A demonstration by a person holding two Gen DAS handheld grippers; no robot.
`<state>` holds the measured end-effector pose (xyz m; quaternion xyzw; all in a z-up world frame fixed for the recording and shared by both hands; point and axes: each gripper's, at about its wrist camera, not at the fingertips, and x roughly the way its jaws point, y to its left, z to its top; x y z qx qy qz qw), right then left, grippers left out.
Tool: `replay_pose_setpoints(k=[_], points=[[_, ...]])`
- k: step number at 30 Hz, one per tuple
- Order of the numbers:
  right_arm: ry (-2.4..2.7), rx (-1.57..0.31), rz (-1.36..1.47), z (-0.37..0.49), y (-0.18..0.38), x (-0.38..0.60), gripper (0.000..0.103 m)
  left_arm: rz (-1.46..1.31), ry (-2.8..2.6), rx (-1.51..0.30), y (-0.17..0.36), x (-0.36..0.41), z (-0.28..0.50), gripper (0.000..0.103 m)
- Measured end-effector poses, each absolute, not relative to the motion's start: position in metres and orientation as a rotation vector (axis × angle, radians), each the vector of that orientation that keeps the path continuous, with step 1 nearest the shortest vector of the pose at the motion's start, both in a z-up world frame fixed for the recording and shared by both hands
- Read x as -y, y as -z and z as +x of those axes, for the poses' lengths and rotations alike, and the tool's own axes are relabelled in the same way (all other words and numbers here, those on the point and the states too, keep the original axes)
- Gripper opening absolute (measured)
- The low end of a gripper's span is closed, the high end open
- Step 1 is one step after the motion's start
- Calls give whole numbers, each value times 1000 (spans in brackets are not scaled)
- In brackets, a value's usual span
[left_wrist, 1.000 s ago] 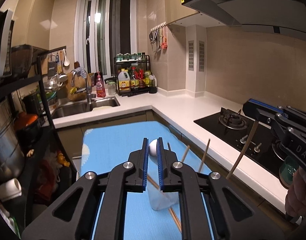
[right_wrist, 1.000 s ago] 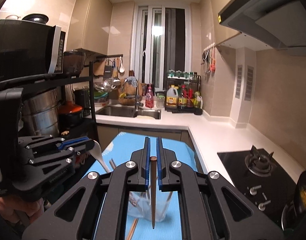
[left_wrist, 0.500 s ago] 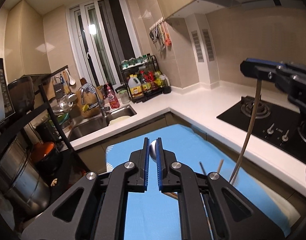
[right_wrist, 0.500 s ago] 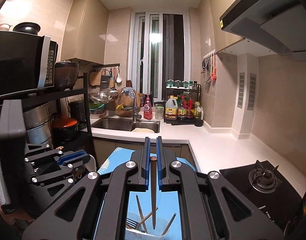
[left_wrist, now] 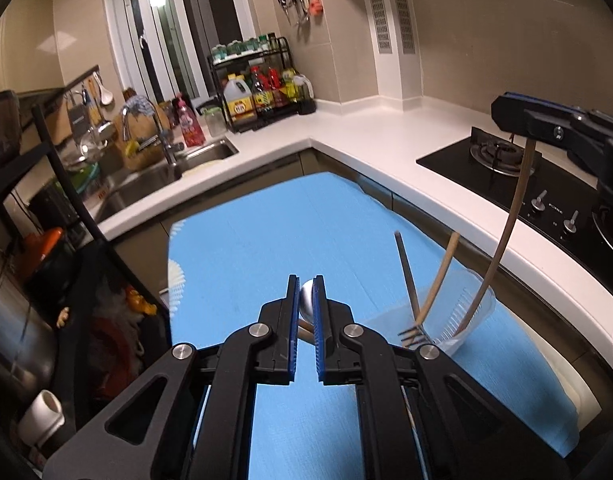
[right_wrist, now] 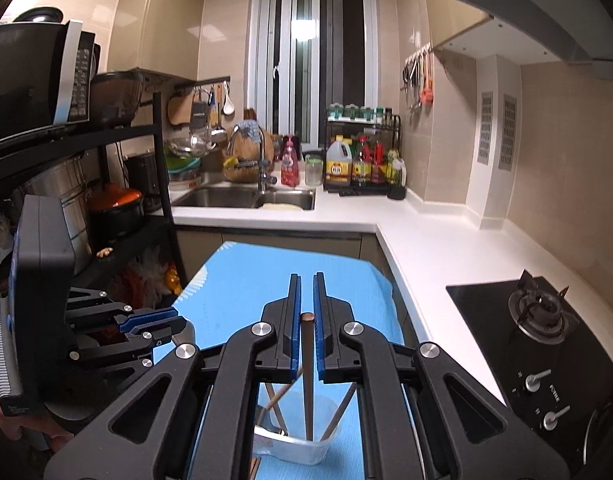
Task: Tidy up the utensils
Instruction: 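Lower the spoon and chopstick into the container and open both tools, then move both tools back down toward the last two chopsticks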
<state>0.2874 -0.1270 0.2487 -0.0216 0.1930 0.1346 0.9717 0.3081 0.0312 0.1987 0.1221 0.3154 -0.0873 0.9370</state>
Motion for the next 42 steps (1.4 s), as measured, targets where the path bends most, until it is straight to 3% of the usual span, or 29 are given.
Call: replay_pose_setpoints(k=[4, 6, 8, 16, 26, 42], points=[[-264, -445, -52, 289, -238, 127, 15, 205, 207, -657, -200, -35, 305, 10], [-251, -439, -50, 285, -239, 130, 21, 186, 213, -623, -209, -38, 297, 24], [-246, -428, -42, 278, -243, 135, 22, 161, 206, -592, -219, -42, 288, 28], [-238, -392, 13, 220, -242, 158, 23, -15, 246, -525, -220, -63, 236, 28], [-245, -416, 39, 139, -167, 168, 23, -143, 218, -561, -136, -73, 172, 28], [-270, -665, 158, 77, -23, 157, 24, -151, 111, -614, -19, -64, 85, 31]])
